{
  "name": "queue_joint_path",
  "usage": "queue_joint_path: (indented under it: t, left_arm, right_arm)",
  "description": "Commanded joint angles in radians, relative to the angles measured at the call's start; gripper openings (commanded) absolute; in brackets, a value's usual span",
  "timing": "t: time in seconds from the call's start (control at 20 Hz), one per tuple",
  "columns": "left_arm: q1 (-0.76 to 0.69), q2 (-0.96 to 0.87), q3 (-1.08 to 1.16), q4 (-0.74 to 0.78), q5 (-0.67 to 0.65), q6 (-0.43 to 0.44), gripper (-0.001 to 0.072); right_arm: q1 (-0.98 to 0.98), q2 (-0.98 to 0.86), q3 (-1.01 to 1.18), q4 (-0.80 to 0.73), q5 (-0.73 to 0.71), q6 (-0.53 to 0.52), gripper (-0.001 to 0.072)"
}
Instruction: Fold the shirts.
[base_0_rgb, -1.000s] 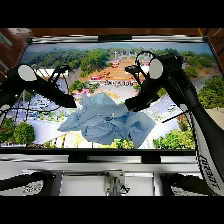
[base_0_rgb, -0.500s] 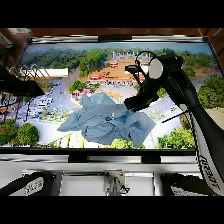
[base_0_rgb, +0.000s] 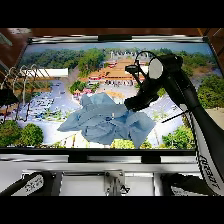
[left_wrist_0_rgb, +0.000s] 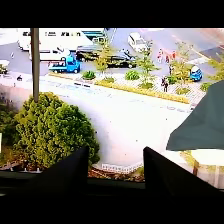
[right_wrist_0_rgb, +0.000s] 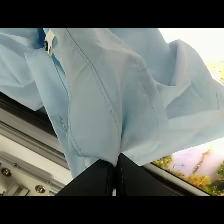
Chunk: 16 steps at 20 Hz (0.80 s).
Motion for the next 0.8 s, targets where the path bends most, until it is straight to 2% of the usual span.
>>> queue_joint_path:
  t: [0.0,0.15,0.3,0.75]
  left_arm:
    - [0.012,0.001,-0.140,0.114,0.150,0.023,0.0403]
    - [0.013,0.001,-0.254,0.203,0.272,0.025,0.0389]
    - [0.014,-0.018,-0.327,0.206,0.370,0.041,0.0410]
    - [0.100,-0.146,-0.343,0.224,0.448,0.045,0.0399]
  right_arm:
    - [0.001,0.000,0.000,-0.001,0.002,-0.002,0.0077]
    - [0.001,0.000,0.000,-0.005,-0.005,0.001,0.0077]
    - [0.001,-0.001,0.000,-0.011,-0.021,0.002,0.0077]
    - [0.001,0.000,0.000,-0.010,-0.040,0.006,0.0077]
